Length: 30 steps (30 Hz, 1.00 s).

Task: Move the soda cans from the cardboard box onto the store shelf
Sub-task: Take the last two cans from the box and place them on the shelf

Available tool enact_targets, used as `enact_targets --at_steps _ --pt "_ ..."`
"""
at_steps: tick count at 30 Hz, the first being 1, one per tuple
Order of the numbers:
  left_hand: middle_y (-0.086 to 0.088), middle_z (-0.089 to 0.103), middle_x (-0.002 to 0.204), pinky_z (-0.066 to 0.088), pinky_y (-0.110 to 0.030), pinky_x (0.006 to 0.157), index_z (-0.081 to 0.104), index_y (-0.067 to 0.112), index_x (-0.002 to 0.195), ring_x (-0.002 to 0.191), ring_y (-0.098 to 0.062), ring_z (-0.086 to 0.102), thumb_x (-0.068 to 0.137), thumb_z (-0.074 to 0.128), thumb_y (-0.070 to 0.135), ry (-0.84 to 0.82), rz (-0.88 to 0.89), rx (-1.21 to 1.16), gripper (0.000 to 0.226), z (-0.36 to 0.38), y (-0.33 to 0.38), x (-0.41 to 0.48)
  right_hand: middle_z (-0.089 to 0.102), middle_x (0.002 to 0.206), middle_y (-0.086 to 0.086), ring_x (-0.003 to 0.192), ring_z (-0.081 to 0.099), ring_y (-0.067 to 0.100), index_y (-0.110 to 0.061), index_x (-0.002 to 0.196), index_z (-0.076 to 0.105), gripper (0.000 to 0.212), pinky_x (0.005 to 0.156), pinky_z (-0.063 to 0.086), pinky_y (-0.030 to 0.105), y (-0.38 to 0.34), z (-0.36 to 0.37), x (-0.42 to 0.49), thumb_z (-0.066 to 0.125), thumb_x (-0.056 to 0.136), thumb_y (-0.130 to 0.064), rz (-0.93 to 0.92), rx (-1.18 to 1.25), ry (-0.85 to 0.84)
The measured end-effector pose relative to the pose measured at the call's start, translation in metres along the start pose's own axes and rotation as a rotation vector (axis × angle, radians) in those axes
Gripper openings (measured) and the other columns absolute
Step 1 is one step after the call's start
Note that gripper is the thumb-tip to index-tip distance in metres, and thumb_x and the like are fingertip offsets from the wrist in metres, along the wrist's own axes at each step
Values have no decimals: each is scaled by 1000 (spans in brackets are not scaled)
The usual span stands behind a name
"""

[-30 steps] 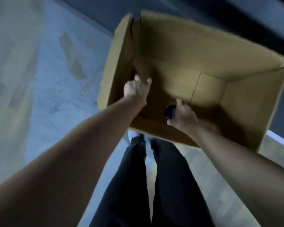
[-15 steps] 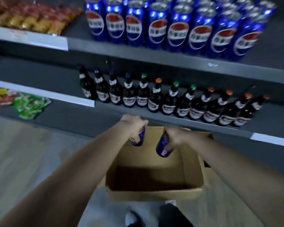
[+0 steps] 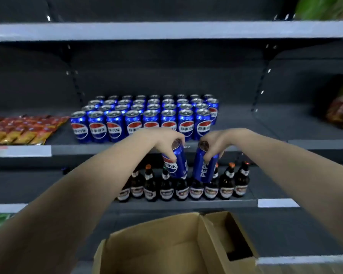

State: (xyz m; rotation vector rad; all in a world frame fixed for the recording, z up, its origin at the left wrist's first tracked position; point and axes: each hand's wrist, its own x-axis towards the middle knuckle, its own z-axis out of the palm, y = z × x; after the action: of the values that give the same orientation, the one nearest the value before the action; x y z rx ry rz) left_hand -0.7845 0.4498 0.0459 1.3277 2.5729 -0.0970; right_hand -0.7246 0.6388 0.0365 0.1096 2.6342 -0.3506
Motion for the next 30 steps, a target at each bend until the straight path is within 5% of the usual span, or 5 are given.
enact_targets --at_steps 6,9,14,23,30 --pt "13 52 90 45 -30 74 49 31 125 84 -13 51 72 75 45 120 37 68 60 -70 29 25 61 114 9 93 67 25 -10 117 53 51 67 61 34 15 -63 -39 72 75 -31 54 73 233" --pt "10 55 112 48 -36 88 47 34 131 100 -14 52 73 71 49 170 12 126 65 -102 41 37 61 112 9 92 65 26 -11 117 54 54 65 61 36 24 -85 -50 71 74 -40 86 68 348" --pt "4 57 124 47 -35 80 43 36 132 102 -18 54 74 66 51 320 -49 178 65 -130 56 64 61 105 12 84 66 29 -6 111 59 59 64 60 34 49 -107 -53 64 75 -53 201 56 497" --pt "1 58 125 53 -39 89 48 25 134 105 -21 59 71 71 51 174 -49 127 72 -124 78 145 57 91 12 78 58 28 -4 104 58 58 69 51 33 103 -125 -14 51 86 -59 370 33 587" --pt "1 54 81 56 -40 77 53 9 108 82 -23 59 63 76 57 68 -127 139 70 -84 81 211 64 108 12 82 57 24 -3 110 60 60 66 47 29 138 -119 48 59 83 -56 361 104 538"
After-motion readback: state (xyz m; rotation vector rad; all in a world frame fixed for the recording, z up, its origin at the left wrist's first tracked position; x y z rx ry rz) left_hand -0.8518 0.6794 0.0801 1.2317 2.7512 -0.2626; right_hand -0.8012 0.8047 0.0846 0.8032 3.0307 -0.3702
